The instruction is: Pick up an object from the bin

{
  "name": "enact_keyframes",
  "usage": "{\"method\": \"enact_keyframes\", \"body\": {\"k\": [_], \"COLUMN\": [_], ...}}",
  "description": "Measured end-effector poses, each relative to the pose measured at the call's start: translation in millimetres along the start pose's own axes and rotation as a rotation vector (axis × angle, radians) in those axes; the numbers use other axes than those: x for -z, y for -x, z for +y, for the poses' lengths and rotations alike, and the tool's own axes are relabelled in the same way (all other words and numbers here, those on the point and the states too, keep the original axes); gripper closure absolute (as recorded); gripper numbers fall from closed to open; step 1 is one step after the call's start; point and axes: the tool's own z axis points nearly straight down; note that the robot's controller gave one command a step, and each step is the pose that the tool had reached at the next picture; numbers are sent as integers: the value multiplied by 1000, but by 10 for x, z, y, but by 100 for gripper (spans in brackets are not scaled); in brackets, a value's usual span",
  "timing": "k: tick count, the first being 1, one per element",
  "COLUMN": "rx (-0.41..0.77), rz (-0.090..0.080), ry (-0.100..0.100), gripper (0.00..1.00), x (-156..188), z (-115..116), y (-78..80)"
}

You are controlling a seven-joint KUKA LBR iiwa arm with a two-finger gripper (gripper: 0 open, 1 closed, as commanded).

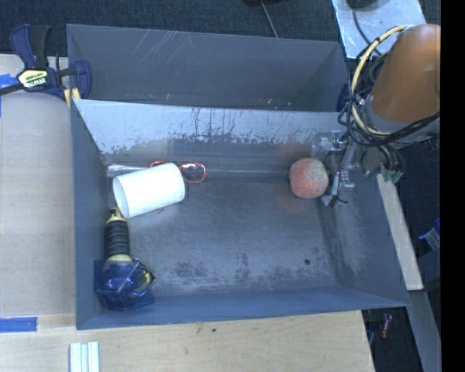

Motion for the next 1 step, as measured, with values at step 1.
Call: {"method": "enact_keyframes", "body": {"k": [1], "rx": [3], "rz": [-8], "ry": [-1], "gripper": [0], "x": [54], "z": [7], "y": [16]}}
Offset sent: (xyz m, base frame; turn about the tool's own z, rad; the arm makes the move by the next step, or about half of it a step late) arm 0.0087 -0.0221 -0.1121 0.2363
